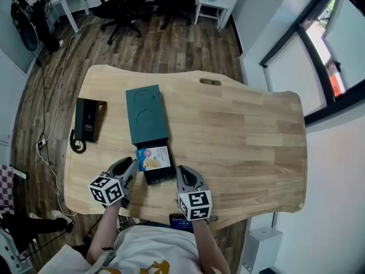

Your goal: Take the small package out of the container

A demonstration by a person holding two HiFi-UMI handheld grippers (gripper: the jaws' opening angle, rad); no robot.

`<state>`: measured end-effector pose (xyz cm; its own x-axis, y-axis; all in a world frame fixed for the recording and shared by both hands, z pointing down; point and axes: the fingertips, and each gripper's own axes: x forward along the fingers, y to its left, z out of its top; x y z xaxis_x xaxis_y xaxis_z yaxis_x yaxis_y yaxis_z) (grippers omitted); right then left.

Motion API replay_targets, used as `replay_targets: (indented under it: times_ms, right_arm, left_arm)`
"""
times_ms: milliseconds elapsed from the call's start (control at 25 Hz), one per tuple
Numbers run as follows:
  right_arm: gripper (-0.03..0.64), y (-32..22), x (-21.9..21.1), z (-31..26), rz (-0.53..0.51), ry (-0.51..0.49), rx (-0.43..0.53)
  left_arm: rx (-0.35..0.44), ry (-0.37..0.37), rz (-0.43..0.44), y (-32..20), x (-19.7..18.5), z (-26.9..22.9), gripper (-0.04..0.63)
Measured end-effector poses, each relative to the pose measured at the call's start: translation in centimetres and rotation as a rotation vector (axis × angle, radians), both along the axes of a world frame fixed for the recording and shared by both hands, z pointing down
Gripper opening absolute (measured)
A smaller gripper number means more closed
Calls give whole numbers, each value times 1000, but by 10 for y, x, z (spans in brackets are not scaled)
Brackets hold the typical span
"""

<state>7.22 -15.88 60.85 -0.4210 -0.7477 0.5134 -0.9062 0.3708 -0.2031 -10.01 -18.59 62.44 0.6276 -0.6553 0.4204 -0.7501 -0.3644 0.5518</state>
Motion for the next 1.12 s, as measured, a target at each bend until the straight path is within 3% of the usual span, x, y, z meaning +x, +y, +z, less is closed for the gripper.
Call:
replay_targets:
  times_ms: [120, 320, 480, 840, 1120]
  right_arm:
    - [3, -2, 0, 7, -10, 7, -16]
    - [3, -4, 1, 13, -41, 60, -8]
    - [3, -4, 6, 18, -51, 89, -13]
    - [3, -10, 5, 24, -67, 79, -23]
    - [3, -10, 4, 25, -81, 78, -24]
  left_arm:
    - [-44, 5, 18, 0, 9, 11, 142]
    - [-89, -30, -12, -5, 10, 26, 161]
    - [-112, -17, -47, -12, 10, 32, 163]
    - [-233, 73, -26, -11, 25, 51, 166]
    - [-243, 97, -44, -6, 16, 48, 156]
